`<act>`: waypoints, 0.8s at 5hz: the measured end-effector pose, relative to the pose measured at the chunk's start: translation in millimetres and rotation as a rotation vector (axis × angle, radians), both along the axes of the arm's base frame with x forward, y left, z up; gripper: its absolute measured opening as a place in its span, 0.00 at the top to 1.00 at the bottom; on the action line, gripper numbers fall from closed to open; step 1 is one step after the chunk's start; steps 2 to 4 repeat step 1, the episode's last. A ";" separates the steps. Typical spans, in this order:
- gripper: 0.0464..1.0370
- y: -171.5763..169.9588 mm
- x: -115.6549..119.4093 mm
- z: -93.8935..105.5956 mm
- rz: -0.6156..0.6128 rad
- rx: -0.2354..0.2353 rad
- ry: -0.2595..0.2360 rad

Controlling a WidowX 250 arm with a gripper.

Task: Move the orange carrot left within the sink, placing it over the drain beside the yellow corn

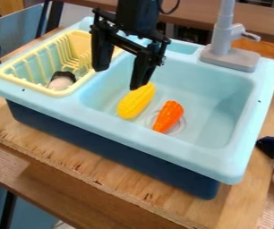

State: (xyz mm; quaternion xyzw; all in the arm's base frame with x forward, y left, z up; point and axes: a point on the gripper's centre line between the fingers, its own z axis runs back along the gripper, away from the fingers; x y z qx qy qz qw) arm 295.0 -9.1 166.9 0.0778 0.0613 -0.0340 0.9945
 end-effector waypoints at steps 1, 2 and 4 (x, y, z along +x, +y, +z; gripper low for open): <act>0.04 0.2 0.0 0.0 0.000 0.002 0.000; 0.04 0.2 0.0 0.0 0.000 0.002 0.000; 0.04 0.2 0.0 0.0 0.000 0.002 0.000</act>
